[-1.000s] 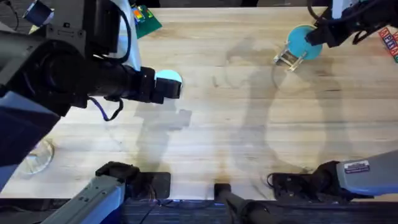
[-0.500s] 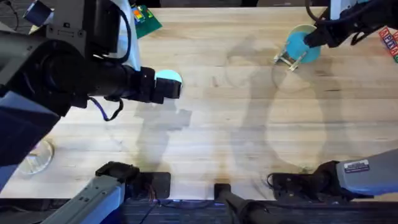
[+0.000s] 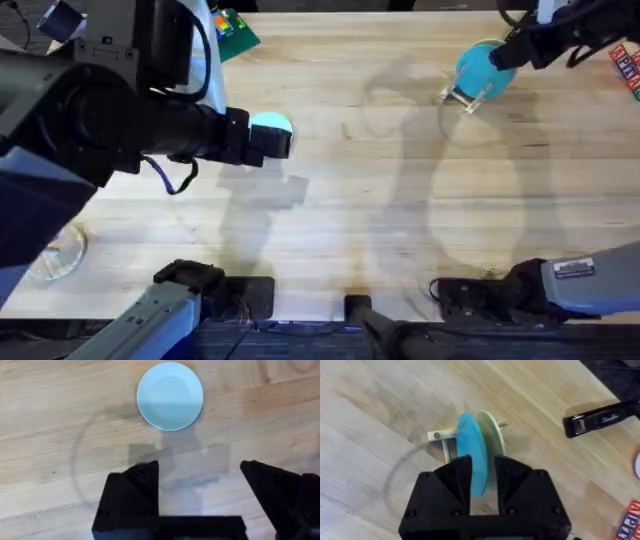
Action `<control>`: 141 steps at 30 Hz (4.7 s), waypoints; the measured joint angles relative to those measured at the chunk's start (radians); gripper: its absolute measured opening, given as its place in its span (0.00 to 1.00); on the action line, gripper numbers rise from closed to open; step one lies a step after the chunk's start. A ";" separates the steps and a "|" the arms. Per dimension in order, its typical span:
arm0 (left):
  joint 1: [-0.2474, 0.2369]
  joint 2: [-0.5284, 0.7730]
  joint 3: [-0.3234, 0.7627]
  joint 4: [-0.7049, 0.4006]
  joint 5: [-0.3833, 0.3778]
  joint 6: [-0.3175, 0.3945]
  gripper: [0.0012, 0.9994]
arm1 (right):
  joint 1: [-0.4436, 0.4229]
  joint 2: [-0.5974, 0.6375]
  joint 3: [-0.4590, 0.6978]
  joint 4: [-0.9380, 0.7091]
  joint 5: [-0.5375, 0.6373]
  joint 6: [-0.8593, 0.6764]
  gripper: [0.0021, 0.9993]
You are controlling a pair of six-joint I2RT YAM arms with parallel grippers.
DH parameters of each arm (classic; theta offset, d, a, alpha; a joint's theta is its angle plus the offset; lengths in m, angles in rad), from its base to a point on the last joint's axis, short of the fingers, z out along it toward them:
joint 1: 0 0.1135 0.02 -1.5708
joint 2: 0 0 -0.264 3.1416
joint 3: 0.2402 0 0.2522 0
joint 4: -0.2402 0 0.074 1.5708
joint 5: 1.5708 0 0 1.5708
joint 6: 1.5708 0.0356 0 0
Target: Pick up the plates from the table one by one and place each into a slot on the dish rack.
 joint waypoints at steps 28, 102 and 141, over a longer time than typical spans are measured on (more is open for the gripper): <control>0.000 0.000 0.000 0.000 0.000 0.000 0.99 | 0.185 -0.545 0.006 -0.034 -0.001 0.259 0.75; 0.000 0.000 0.001 -0.090 0.233 -0.322 0.04 | 0.305 -0.596 0.006 -0.283 -0.233 0.729 0.87; 0.421 0.431 0.001 0.220 0.566 0.031 0.04 | 0.305 -0.596 0.006 -0.281 -0.233 0.729 0.87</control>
